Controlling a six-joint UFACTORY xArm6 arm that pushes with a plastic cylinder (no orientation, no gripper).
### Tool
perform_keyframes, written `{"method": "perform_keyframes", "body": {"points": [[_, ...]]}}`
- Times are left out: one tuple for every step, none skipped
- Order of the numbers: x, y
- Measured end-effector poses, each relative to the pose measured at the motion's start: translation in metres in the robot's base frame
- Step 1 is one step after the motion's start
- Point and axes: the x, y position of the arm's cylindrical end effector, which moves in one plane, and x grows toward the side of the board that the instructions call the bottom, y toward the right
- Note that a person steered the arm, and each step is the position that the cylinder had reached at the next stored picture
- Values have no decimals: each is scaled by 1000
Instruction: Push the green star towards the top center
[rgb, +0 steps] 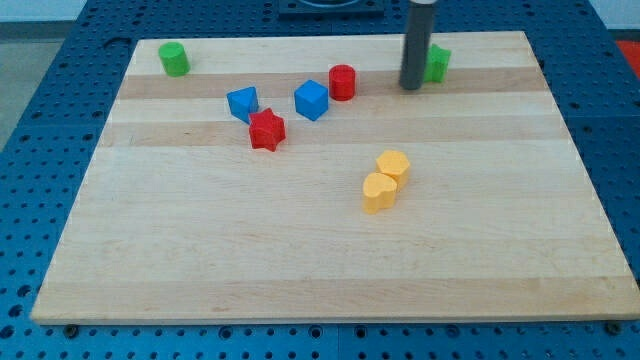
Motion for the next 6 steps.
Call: {"method": "perform_keyframes", "body": {"points": [[1,50],[-15,69],[-28,25],[-28,-40],[-28,-45],[-28,17]]}}
